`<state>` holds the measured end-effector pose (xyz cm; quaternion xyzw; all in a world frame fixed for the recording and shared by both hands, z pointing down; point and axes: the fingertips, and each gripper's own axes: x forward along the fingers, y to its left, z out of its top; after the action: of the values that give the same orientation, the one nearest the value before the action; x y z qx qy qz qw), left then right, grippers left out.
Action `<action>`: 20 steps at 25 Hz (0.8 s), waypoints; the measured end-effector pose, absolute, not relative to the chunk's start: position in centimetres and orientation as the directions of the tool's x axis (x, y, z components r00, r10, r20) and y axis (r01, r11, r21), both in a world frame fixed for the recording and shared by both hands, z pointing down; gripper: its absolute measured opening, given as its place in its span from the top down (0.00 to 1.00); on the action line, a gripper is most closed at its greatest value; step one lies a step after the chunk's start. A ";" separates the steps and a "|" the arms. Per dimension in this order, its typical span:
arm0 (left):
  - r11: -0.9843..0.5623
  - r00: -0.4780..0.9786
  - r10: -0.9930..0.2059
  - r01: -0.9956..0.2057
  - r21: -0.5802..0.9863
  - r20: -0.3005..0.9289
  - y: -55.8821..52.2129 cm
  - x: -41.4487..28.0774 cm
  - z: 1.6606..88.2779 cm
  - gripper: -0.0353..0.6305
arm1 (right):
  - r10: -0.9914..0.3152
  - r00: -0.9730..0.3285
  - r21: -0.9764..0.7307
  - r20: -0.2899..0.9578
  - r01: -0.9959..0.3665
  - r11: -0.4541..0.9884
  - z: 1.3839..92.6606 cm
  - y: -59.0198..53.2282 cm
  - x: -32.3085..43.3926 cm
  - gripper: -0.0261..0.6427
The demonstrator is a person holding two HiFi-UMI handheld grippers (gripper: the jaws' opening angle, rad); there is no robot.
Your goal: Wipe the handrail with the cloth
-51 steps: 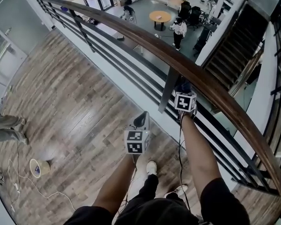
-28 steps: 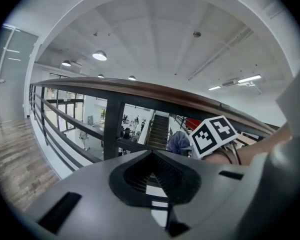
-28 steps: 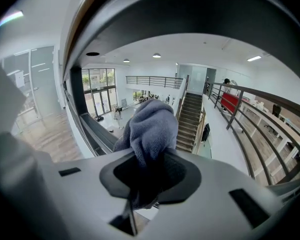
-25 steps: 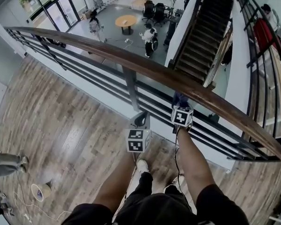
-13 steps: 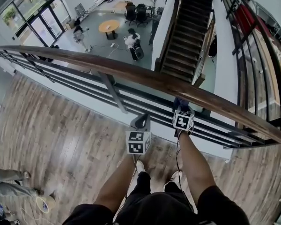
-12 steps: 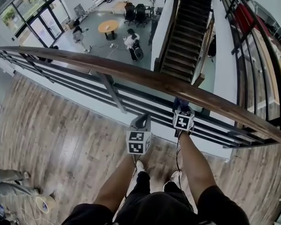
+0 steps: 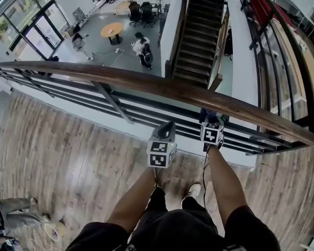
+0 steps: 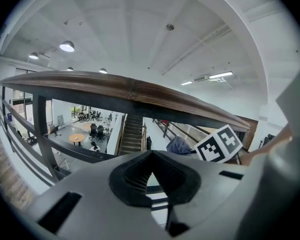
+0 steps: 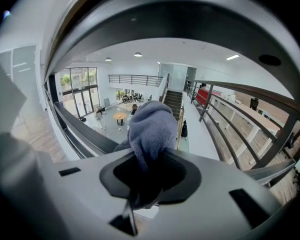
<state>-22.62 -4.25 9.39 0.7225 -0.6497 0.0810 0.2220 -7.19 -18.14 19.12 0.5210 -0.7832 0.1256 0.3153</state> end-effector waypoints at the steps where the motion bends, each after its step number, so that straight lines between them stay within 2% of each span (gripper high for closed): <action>1: -0.065 0.150 -0.901 -0.974 0.215 0.407 -4.5 -21.9 9.4 0.94 | -0.739 -0.251 0.131 0.625 -0.900 0.416 19.1 -18.3 -6.2 0.85; 20: -0.234 0.294 -0.841 -0.954 0.185 0.455 -8.8 -5.1 10.6 0.94 | -0.768 -0.144 0.147 0.624 -0.944 0.296 19.2 -20.5 14.4 0.85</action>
<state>-5.12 -8.78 10.62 0.7745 -0.5794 0.1311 0.2173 14.40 -20.53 19.20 0.5761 -0.7428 0.1418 0.3101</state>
